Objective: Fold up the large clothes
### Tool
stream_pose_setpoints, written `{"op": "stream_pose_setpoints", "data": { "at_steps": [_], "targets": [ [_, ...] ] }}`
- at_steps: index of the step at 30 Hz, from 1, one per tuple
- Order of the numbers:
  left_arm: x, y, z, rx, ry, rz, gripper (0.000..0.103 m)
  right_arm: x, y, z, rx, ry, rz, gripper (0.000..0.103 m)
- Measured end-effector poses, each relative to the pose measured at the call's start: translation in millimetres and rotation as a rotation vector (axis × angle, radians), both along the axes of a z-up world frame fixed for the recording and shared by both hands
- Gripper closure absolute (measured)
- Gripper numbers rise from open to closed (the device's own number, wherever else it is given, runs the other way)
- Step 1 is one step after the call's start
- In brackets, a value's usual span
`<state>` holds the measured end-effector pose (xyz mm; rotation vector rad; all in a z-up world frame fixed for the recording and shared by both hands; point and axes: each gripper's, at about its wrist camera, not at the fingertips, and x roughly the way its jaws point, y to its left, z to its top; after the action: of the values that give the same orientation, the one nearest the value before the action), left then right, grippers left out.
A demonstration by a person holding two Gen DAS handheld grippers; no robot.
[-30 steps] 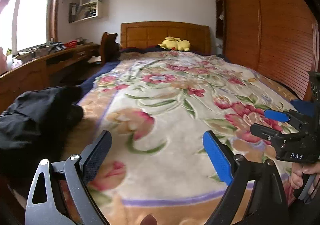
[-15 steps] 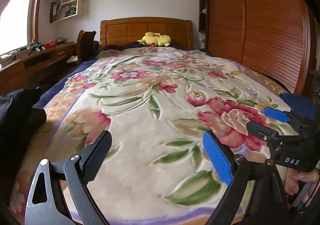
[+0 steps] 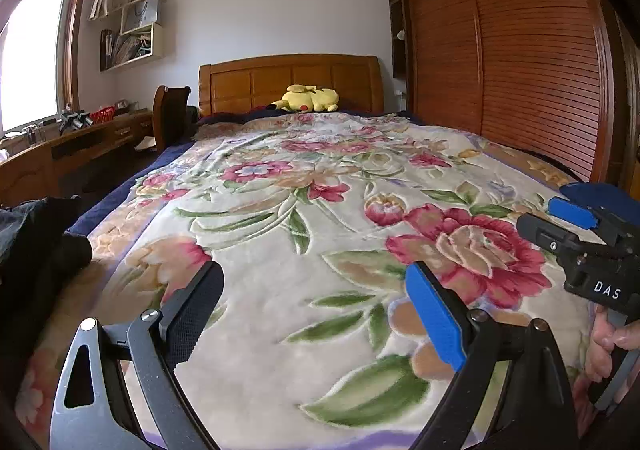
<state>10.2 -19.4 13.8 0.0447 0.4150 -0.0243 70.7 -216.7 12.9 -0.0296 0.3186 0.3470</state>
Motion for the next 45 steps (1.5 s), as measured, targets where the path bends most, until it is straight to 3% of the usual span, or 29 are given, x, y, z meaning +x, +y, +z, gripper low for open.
{"op": "stream_pose_setpoints", "data": {
  "at_steps": [45],
  "targets": [
    [-4.9, -0.2, 2.6, -0.018, -0.021, 0.002, 0.010, -5.5, -4.8, -5.6, 0.003, -0.051, -0.019, 0.023]
  ]
}}
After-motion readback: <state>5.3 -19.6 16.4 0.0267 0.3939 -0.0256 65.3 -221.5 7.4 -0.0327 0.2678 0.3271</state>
